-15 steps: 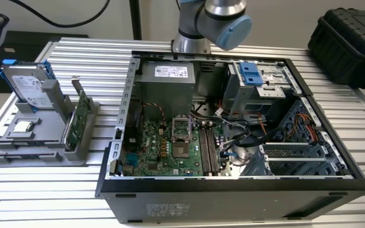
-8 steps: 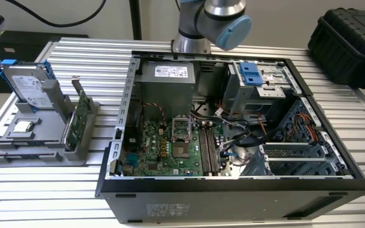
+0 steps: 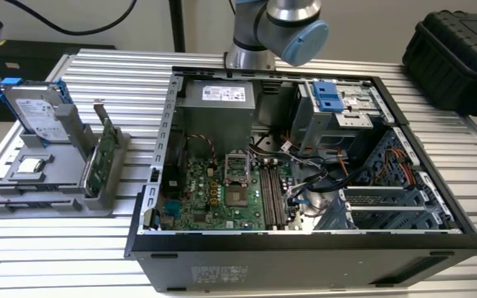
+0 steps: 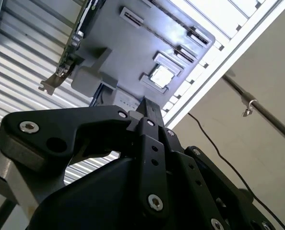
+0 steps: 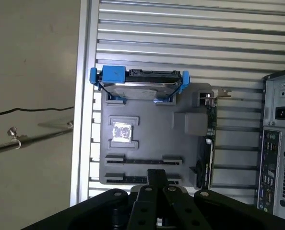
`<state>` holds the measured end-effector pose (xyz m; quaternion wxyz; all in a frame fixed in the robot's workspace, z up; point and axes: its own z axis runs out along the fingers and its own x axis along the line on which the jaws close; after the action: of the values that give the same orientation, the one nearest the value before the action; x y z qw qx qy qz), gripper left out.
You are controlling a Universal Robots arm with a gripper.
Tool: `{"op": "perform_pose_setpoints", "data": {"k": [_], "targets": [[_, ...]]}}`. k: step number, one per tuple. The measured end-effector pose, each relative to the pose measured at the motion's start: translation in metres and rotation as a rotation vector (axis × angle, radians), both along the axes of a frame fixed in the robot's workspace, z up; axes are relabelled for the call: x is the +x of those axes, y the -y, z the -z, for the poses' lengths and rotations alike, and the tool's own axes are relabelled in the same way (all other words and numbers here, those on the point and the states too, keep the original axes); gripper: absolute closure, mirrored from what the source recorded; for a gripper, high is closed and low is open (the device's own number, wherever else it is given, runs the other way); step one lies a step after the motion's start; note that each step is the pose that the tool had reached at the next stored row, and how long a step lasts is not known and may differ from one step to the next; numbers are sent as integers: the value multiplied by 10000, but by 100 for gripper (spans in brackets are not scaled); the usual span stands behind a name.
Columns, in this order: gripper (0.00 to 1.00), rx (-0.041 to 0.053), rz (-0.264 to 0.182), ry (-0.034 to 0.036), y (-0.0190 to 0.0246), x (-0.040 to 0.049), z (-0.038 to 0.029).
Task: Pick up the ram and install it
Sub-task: 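Reach for the ram, then pick up the ram and move it above insertion slot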
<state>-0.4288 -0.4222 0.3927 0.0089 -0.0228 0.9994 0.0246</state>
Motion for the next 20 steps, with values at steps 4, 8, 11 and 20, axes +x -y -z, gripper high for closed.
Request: {"op": "perform_pose_setpoints", "data": {"k": [4,8,11,20], "targets": [[100,-1,0,-2,6,-1,0],[100,1,0,-26,33,8,1],[100,0,0,-51,66,20,1],[100,0,0,-99,194,33,1]]}}
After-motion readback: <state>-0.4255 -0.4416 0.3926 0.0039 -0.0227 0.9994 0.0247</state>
